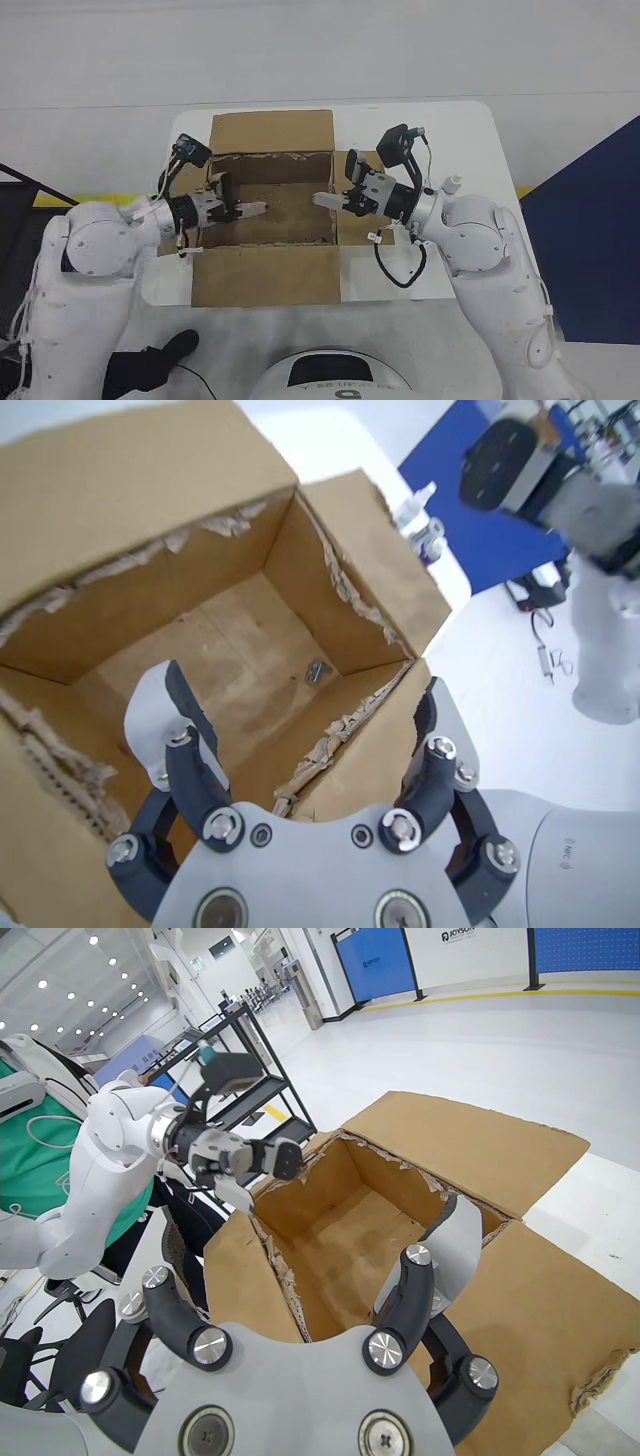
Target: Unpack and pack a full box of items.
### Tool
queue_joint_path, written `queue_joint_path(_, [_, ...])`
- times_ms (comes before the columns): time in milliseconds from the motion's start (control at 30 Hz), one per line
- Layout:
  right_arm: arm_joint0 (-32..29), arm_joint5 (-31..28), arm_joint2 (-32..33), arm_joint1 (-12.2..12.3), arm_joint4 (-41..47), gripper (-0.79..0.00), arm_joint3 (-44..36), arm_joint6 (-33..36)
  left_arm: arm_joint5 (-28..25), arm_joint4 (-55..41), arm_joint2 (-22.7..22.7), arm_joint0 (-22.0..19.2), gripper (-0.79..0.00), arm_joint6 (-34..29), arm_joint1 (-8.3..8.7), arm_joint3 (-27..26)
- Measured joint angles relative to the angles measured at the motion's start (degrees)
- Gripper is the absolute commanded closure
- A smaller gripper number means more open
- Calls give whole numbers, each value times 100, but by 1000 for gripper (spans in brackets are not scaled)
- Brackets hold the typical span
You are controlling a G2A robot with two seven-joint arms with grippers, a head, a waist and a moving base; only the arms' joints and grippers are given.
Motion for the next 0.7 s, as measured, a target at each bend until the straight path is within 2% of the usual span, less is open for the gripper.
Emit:
queue_joint_path(67, [0, 0, 0, 0, 0, -785, 0, 0, -27, -140, -505, 406, -785, 465, 6, -121])
queue_joint_path(167, [0, 0, 0, 0, 0, -785, 0, 0, 59, -338, -921, 909, -785, 933, -7, -169])
queue_joint_path(433, [0, 2, -1, 0, -2, -785, 2, 0, 71, -302, -925, 908, -785, 971, -10, -147])
queue_joint_path(567, [276, 209, -282, -4, -488, -785, 151, 238, 264, -466, -1066, 1141, -785, 1735, -61, 417])
queue_joint_path(700, [1082, 424, -973, -77, -1341, -785, 714, 603, 137, -1064, -1340, 1451, -785, 2244, -78, 921])
